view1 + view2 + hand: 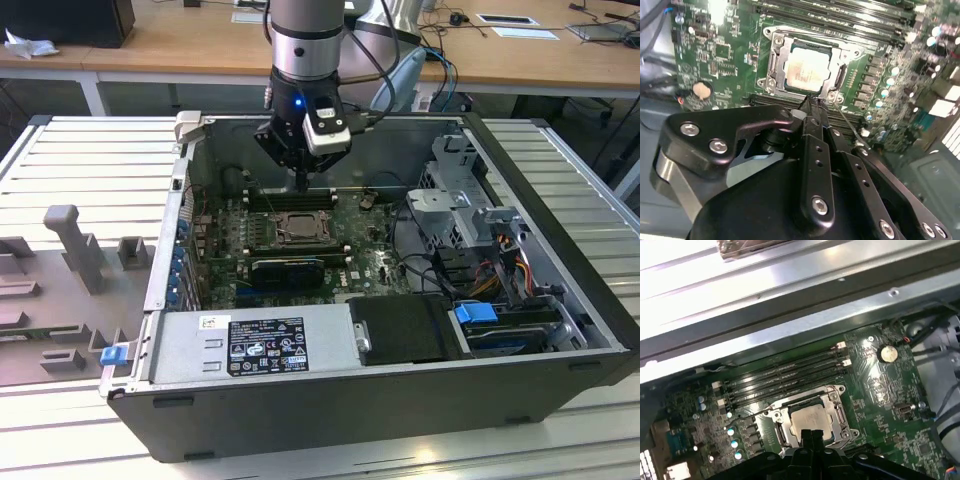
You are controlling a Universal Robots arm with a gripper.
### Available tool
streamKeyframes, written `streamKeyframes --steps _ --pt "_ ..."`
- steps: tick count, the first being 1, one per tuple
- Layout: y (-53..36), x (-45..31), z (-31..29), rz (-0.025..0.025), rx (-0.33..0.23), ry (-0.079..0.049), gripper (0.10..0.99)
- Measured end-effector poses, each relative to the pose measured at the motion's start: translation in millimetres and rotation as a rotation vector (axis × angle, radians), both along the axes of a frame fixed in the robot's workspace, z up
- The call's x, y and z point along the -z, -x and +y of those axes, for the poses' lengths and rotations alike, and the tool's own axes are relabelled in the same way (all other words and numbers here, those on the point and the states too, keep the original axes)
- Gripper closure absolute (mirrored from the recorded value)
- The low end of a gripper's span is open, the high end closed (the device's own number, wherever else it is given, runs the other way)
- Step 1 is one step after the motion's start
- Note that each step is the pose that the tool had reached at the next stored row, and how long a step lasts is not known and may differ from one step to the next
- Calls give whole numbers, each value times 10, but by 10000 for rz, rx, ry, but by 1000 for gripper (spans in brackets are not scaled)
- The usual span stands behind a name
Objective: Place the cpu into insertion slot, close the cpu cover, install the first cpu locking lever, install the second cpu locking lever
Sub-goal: 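Install the first cpu locking lever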
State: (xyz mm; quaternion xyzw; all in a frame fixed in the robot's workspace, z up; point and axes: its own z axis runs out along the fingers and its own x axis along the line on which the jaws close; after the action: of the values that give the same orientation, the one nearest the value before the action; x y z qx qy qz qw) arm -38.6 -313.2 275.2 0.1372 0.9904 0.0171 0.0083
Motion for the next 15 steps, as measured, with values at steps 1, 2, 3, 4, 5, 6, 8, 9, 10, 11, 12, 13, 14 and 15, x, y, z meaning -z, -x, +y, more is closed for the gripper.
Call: streamKeyframes --steps 1,2,3,4,5,6,8,9,10,11,12,13,14,15 --pt "0 0 0 0 -255 0 980" --pt "0 0 0 0 -444 0 980" --pt "0 0 0 0 -607 0 980" --pt "0 0 0 0 -751 0 980" --pt "0 0 0 0 -955 0 980" --pt "0 0 0 0 -1085 0 980" --pt "0 0 0 0 -1389 0 980" --pt "0 0 0 0 -1709 0 980" --pt "0 0 0 0 -1979 0 980" --pt "0 0 0 0 -2130 0 980" --pt "0 0 0 0 -2284 0 980" --pt "0 0 0 0 -2431 0 980" --pt "0 0 0 0 -2563 0 980" --pt "0 0 0 0 -2845 0 980"
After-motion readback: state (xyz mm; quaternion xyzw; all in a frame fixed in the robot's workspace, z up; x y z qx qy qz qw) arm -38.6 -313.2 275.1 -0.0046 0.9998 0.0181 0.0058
